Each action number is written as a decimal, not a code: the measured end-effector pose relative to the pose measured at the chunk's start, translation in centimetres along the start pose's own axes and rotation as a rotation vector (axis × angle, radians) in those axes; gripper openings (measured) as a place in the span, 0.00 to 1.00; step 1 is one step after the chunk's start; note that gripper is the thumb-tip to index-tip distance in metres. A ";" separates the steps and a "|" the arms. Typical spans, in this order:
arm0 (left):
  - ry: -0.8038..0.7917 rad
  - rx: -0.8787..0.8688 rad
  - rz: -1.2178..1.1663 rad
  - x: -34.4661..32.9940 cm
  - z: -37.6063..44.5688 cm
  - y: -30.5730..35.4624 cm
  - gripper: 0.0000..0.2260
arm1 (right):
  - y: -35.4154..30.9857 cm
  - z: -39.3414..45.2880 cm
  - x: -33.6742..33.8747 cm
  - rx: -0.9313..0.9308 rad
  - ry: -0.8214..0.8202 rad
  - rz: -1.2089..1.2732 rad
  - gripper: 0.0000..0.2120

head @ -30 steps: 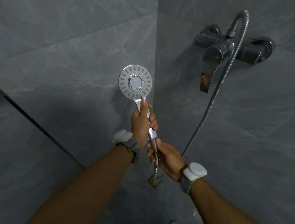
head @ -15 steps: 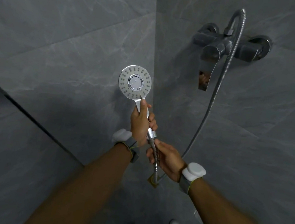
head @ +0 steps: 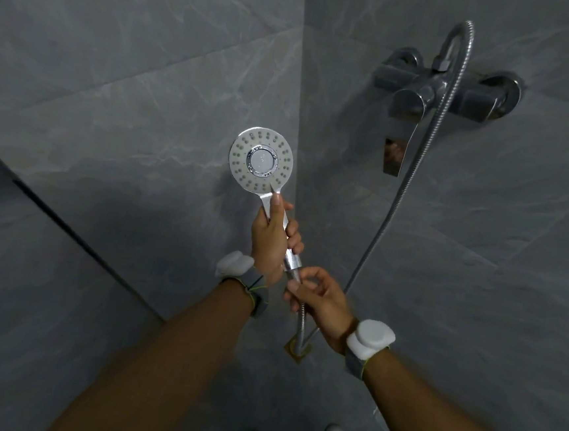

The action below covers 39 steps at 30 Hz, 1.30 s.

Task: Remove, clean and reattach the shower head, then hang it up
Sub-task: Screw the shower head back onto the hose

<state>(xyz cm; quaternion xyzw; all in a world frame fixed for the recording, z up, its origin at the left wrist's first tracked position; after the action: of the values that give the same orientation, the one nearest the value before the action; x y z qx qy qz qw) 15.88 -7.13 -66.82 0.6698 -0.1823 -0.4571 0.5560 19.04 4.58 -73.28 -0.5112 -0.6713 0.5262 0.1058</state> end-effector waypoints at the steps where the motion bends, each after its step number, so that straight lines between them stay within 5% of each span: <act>1: 0.002 0.002 -0.007 0.1 0.0 0.1 0.17 | 0.0 -0.1 0.0 -0.003 -0.010 -0.014 0.07; 6: 0.015 0.043 -0.060 -0.1 0.0 0.2 0.17 | -0.1 -0.2 -0.6 -0.121 -0.050 0.102 0.17; 12: 0.030 -0.007 0.022 0.4 -0.1 -0.3 0.16 | -0.9 0.2 -0.7 -0.006 0.050 -0.127 0.05; 18: -0.032 0.035 -0.032 0.2 -0.1 0.2 0.15 | -0.3 -0.4 -1.1 -0.194 -0.197 0.084 0.08; 23: -0.023 -0.012 -0.009 0.5 0.3 0.0 0.13 | -0.6 0.4 0.0 -0.050 0.067 -0.085 0.06; 27: -0.058 0.070 -0.100 0.1 0.3 0.3 0.12 | -0.2 0.3 -0.8 -0.163 -0.053 0.059 0.16; 29: -0.057 0.056 -0.087 0.1 0.4 0.4 0.11 | -0.8 0.0 -1.3 -0.184 -0.105 0.114 0.13; 31: -0.052 0.004 -0.033 0.2 0.5 0.4 0.08 | -1.2 0.2 -1.3 -0.145 -0.056 0.041 0.01; 35: -0.067 -0.013 0.015 -0.1 0.5 0.2 0.09 | -1.4 0.9 -0.6 -0.007 0.140 -0.130 0.09; 39: -0.145 0.057 -0.018 -0.6 0.6 0.6 0.11 | -0.9 0.7 -1.5 -0.134 -0.136 0.025 0.09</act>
<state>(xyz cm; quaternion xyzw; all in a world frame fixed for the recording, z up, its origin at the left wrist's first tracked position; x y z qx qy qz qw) 15.26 -7.20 -66.00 0.6521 -0.2290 -0.5039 0.5181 18.74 3.09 -72.23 -0.4887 -0.7041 0.5148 0.0192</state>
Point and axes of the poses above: each hand's wrist, its own z-axis towards the middle knuckle, its own x-axis out of the back of the hand, y = z × x, the point moved 5 cm from there along z, towards the middle knuckle, and after that the axes turned 14 degrees about -x, right-handed, at the moved point
